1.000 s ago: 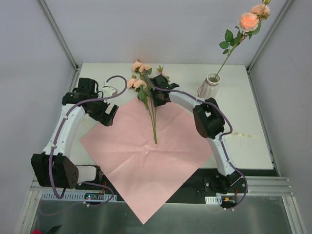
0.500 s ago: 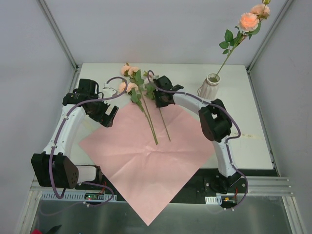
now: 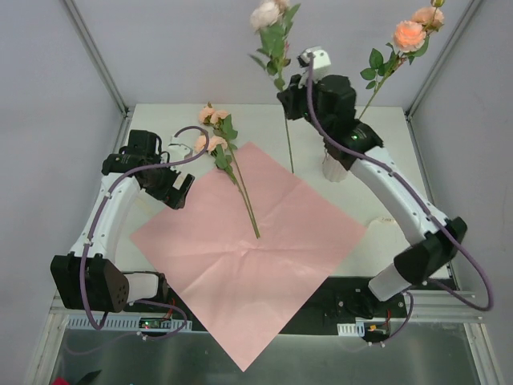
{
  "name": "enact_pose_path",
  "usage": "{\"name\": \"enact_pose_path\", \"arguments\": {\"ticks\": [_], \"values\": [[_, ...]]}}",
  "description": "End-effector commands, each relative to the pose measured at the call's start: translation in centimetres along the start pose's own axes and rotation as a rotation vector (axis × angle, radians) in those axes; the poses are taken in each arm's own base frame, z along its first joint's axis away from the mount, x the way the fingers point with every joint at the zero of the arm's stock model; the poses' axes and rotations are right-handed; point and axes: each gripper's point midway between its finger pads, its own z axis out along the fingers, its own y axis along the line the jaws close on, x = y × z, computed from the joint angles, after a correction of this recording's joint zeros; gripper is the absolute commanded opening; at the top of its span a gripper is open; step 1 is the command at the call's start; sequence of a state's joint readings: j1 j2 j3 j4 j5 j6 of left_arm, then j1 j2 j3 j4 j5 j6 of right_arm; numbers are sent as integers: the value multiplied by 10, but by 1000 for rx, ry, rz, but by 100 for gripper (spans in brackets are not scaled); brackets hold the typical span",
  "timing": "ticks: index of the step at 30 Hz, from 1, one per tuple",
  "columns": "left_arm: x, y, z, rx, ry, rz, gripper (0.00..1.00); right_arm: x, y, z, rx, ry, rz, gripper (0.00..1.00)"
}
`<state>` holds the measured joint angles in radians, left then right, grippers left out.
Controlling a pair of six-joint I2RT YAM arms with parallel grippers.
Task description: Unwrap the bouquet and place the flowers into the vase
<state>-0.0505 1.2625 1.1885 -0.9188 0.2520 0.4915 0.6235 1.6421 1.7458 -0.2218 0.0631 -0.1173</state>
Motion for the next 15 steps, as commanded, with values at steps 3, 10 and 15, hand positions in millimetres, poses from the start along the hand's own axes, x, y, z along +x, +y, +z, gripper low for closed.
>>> {"name": "enact_pose_path", "arguments": {"ticks": [3, 10, 15], "values": [[-14, 3, -17, -23, -66, 11, 99, -173, -26, -99, 62, -637, -324, 1], [-13, 1, -20, -24, -79, 18, 99, -205, -86, -128, 252, -759, -434, 1], [-16, 2, -23, -29, -92, 35, 99, -192, -119, -127, 319, -779, -420, 1]]}}
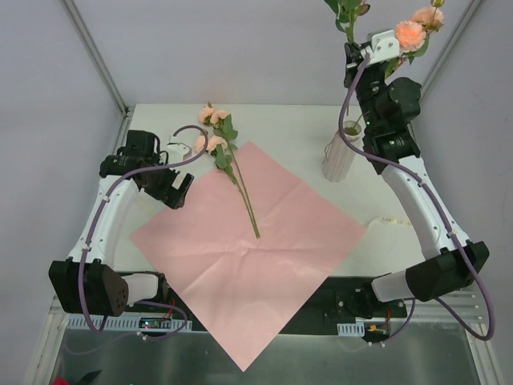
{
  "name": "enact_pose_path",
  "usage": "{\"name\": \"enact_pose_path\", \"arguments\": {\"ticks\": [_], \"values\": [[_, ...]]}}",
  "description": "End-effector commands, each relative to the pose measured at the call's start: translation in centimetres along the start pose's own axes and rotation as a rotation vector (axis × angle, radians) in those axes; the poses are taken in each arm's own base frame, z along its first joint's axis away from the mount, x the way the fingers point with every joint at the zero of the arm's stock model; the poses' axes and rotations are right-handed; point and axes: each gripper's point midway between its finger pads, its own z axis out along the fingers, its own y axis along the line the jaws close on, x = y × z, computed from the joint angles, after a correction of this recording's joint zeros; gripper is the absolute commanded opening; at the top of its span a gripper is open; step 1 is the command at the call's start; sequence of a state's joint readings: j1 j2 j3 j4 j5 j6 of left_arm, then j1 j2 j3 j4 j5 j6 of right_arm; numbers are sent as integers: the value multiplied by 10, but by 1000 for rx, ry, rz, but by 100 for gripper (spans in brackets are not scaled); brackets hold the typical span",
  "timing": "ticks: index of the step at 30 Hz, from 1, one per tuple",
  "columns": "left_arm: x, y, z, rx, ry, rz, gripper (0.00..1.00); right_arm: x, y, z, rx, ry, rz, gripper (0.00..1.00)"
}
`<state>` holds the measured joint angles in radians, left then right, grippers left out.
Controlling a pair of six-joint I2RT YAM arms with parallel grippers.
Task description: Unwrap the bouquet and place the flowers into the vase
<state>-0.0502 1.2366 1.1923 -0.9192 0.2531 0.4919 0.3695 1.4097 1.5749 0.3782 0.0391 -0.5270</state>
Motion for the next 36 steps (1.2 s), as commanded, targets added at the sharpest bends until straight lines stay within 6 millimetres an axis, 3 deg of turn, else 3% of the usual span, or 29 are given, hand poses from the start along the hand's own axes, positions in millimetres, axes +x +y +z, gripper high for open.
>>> {"name": "enact_pose_path", "arguments": {"ticks": [1, 16, 18, 19, 21, 26, 31, 34, 36], "values": [[-14, 3, -17, -20, -67, 30, 99, -9, -24, -3, 69, -106, -35, 1], [-13, 6, -17, -29, -64, 48, 99, 71, -34, -7, 119, -28, 3, 1], [-12, 5, -17, -29, -62, 51, 99, 77, -32, -13, 120, -13, 20, 11], [-11, 6, -18, -33, -62, 53, 99, 78, -32, -15, 124, -10, 26, 39], [-12, 6, -19, -38, -65, 54, 99, 78, -35, -25, 151, -3, 50, 45], [-14, 6, -21, -39, -76, 53, 99, 64, -45, -47, 228, -23, 63, 47], [-13, 5, -23, -42, -83, 55, 99, 22, -39, -70, 238, -94, 66, 47], [-12, 5, -25, -44, -90, 54, 99, -1, -10, -77, 152, -110, 76, 46], [-12, 5, -25, -44, -90, 48, 99, -19, 23, -76, 61, -115, 108, 47]]}}
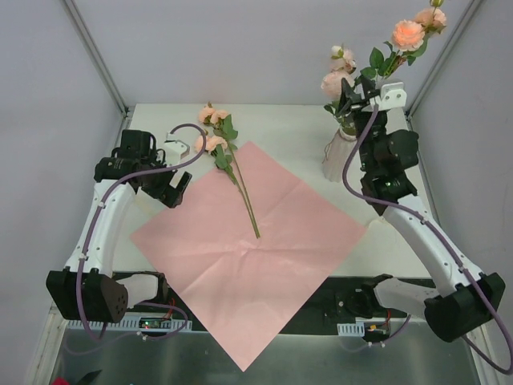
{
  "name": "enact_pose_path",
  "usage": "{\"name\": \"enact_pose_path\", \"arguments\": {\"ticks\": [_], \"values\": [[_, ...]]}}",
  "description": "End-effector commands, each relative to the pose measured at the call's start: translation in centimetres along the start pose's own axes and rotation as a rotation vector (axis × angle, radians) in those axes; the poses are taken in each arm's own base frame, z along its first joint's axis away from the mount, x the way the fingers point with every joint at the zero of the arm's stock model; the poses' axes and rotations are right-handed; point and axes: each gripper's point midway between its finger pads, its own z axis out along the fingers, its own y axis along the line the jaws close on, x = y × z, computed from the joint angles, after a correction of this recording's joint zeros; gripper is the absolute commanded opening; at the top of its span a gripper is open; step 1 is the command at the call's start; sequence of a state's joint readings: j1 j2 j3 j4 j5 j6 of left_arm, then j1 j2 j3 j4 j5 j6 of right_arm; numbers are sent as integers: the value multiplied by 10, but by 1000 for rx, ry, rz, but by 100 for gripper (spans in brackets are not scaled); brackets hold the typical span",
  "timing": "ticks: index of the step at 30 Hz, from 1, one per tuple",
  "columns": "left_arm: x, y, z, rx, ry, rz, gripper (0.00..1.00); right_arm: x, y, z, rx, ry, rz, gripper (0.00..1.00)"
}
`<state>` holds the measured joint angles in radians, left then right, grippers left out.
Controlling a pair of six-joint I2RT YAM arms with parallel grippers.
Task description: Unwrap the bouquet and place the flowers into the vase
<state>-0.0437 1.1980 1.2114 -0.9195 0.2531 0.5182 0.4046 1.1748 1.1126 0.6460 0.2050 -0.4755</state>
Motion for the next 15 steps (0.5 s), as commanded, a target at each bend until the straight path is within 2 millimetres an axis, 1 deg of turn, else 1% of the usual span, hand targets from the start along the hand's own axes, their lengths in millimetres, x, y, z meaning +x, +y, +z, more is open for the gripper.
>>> {"name": "enact_pose_path", "arguments": {"ticks": [1, 2, 3, 4, 5, 6, 7, 8, 9, 10, 11, 12, 13, 14, 15], "values": [[-4, 3, -12, -20, -38, 8, 99, -52, 46, -11, -122, -59, 41, 48], [-5, 3, -11, -23, -37, 1, 99, -52, 69, -16, -180, -38, 59, 50], [-5, 5, -11, -27, -36, -13, 99, -53, 83, -10, -213, -16, 66, 53], [-5, 6, -11, -31, -35, -18, 99, -31, 101, -14, -260, 82, 49, 55], [-4, 9, -11, -46, -26, -33, 99, -21, 123, -17, -306, 138, 70, 58], [-4, 11, -9, -53, -18, -44, 99, -7, 143, -8, -338, 197, 65, 62], [-4, 15, -9, -66, -13, -53, 99, 24, 159, -16, -387, 329, 42, 64], [-4, 19, -10, -84, -9, -63, 99, 38, 180, -20, -435, 398, 73, 66], [-3, 20, -8, -83, -3, -73, 99, 82, 205, -24, -475, 524, 71, 68], [-4, 20, -9, -82, -6, -69, 99, 90, 215, -27, -496, 604, 86, 69], [-5, 20, -9, -82, -6, -68, 99, 103, 233, -34, -556, 664, 108, 69], [-6, 20, -10, -83, -10, -67, 99, 147, 254, -42, -572, 783, 114, 66], [-3, 26, -11, -97, -9, -84, 99, 152, 261, -42, -586, 828, 109, 62], [-3, 26, -11, -98, -6, -82, 99, 169, 272, -47, -612, 874, 109, 58], [-3, 26, -11, -94, -6, -84, 99, 203, 284, -55, -629, 947, 91, 53]]}}
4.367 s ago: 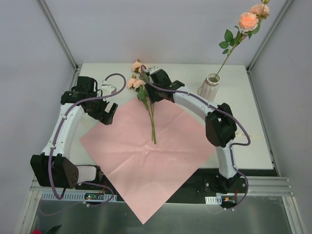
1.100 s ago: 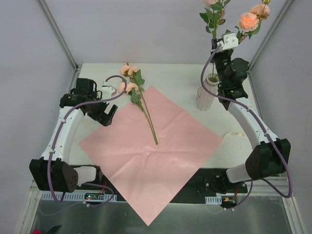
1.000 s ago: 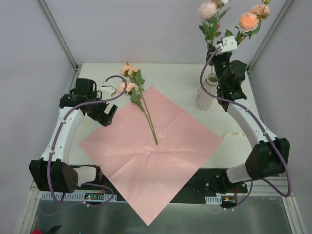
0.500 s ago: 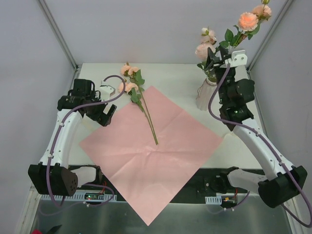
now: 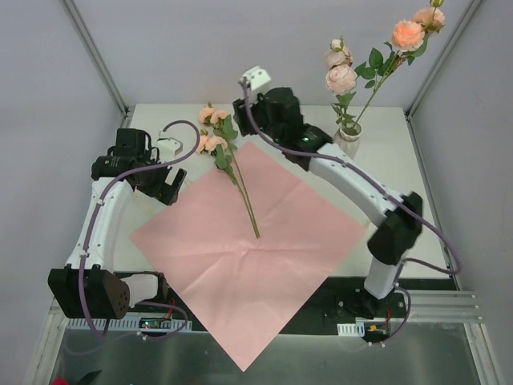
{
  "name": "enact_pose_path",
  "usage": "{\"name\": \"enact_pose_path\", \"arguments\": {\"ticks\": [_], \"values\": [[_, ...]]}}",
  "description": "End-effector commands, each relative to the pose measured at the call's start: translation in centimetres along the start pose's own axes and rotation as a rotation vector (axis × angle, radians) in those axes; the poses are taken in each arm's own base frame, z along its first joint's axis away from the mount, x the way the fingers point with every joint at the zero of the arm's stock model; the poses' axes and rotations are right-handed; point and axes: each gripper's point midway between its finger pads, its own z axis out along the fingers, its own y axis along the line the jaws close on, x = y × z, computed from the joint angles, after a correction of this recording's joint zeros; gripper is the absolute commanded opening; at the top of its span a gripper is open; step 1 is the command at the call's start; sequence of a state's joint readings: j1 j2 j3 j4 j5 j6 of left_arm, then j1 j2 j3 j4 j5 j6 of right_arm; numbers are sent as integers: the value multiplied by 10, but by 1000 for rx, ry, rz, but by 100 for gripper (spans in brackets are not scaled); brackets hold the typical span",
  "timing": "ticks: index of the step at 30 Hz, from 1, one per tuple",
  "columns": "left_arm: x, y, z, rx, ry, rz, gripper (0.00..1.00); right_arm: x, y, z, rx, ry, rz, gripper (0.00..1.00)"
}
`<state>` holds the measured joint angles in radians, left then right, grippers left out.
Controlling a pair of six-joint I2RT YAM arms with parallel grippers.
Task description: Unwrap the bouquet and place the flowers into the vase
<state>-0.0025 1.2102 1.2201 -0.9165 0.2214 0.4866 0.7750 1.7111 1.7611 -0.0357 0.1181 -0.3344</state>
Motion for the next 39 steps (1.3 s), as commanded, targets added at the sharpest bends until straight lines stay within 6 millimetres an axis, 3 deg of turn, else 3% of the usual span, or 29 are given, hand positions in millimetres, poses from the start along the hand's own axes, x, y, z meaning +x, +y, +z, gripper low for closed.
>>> {"name": "enact_pose_path", "arguments": {"ticks": [1, 2, 3, 8, 14, 20, 29, 39], "values": [[-7, 11, -9, -43, -22, -17, 99, 147, 38, 25, -108, 481, 70, 52], [-6, 10, -7, -35, -19, -13, 99, 151, 41, 32, -115, 490, 70, 51], [-5, 8, -7, -29, -20, -9, 99, 178, 43, 41, -115, 546, 65, 51], [1, 5, -4, -11, -13, 8, 99, 234, 53, 55, -145, 663, 69, 49], [2, 3, 0, 5, -4, 17, 99, 269, 53, 62, -120, 716, 77, 47], [5, 2, 4, 20, 8, 22, 99, 282, 55, 72, -115, 716, 86, 45], [6, 2, 6, 24, 4, 28, 99, 290, 35, 92, -30, 705, 88, 45], [5, 0, 4, 32, -9, 33, 99, 308, 31, 92, -23, 759, 135, 43]]}}
